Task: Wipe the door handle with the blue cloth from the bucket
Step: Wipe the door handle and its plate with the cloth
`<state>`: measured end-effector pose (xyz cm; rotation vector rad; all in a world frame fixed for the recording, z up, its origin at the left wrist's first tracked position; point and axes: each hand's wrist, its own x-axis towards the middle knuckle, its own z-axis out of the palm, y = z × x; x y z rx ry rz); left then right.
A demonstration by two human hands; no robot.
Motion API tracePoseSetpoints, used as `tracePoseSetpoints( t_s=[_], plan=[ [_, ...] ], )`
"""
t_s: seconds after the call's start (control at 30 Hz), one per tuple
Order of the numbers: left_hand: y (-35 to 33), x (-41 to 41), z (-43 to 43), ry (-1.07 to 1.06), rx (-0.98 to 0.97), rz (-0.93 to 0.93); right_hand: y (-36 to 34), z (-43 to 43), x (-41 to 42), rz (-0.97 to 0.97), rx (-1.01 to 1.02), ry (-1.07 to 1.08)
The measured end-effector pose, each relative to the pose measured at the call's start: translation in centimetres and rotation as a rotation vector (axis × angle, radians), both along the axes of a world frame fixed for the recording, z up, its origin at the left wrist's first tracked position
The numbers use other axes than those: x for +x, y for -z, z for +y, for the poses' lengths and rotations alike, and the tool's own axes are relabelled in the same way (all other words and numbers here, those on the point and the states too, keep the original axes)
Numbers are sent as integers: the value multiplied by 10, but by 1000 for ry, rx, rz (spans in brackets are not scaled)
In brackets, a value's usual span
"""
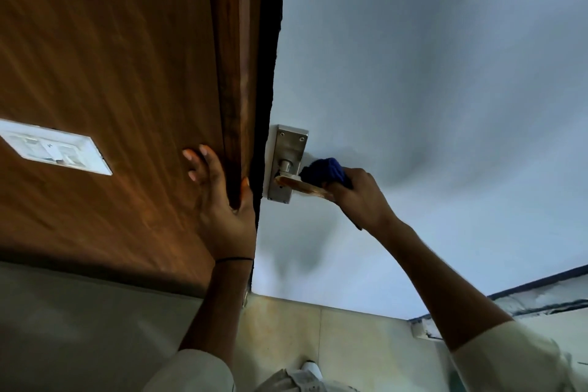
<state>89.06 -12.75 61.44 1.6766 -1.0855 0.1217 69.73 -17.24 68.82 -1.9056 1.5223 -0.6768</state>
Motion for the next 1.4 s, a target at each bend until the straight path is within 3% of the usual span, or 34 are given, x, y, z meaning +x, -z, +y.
tracePoseSetpoints(
  t_s=[0.17,0.27,0.47,0.63,0.83,0.97,1.1,1.17,1.27,1.33,1.4],
  plan=[
    [-1,0,1,32,23,11,-9,1,26,99,1,-85],
    [-6,-1,6,47,58,33,-3,9,4,-18,8,-29],
    [-8,2,10,84,92,57,6,21,-19,-577,207,295],
    [-7,2,11,114,90,81,32,44,-7,-1338,544,572],
    [-5,7,12,151,89,81,56,64,37,-1646,637,507],
    [-5,17,20,224,82,93,53,63,39,-1560,674,471],
    [1,28,34,305,3,134,64,72,26,-1317,737,563],
    [13,21,46,326,-34,274,74,82,27,-1184,785,585],
    [29,0,66,310,7,632,79,94,34,-995,785,519],
    [37,-7,73,338,196,864,72,96,41,-860,702,396],
    [36,-9,74,497,410,1082,64,92,50,-655,557,256]
  ],
)
